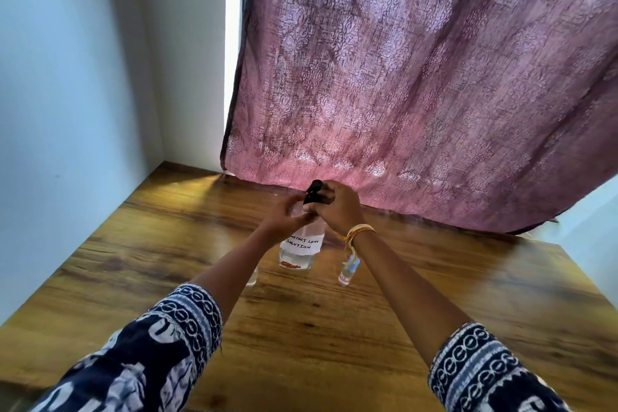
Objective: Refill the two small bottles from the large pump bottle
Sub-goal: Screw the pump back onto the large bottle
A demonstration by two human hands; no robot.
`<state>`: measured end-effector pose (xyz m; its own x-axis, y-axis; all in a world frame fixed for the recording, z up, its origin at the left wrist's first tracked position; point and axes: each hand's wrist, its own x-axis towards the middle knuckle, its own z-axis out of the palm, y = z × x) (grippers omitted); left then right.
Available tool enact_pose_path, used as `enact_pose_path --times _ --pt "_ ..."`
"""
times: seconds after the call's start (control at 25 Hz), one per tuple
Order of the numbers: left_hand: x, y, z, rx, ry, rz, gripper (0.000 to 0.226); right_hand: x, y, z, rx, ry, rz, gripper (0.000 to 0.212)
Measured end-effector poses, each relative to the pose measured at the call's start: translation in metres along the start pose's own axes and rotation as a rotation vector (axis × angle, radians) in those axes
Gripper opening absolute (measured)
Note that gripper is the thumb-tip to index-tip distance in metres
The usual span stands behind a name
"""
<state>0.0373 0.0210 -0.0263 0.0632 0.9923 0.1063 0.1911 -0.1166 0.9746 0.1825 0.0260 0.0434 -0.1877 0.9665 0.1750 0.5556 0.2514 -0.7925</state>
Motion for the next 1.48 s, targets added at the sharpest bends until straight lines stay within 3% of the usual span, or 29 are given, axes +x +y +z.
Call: enact_pose_path --times 0.16,0.28,0.36,0.6,0.68,0.8,1.0,1.24,1.48 --pt "-0.002 0.008 -0.006 0.091 -0.099 -0.028 0.055 -0.008 0.007 0.002 0.092 -0.04 0.028 0.044" --pt "-0.006 0.002 -0.016 0.094 -0.167 -0.007 0.08 -0.015 0.019 0.007 0.102 -0.042 0.017 0.055" --pt "-0.013 -0.002 -0.021 0.068 -0.179 -0.004 0.086 -0.018 0.028 0.011 0.127 -0.069 0.046 0.065" --pt "-0.036 -0.026 -0.038 0.085 -0.069 -0.112 0.071 -0.019 0.043 0.024 0.113 -0.05 0.12 0.037" --pt "-0.045 -0.039 -0.047 0.148 -0.077 -0.147 0.074 -0.022 0.044 0.025 0.114 -0.081 0.163 0.051" --pt "-0.063 -0.059 -0.056 0.372 -0.046 -0.267 0.086 -0.031 0.05 0.033 -0.051 -0.037 0.119 0.089" --pt "-0.075 -0.078 -0.057 0.399 0.07 -0.262 0.046 -0.033 0.054 0.035 -0.064 0.047 0.088 0.074" --pt "-0.066 -0.091 -0.062 0.404 0.027 -0.191 0.034 -0.009 0.04 0.012 0.059 -0.22 0.137 0.08" --pt "-0.05 -0.097 -0.064 0.4 -0.032 -0.196 0.029 0.009 0.042 0.016 -0.038 -0.263 0.088 0.084"
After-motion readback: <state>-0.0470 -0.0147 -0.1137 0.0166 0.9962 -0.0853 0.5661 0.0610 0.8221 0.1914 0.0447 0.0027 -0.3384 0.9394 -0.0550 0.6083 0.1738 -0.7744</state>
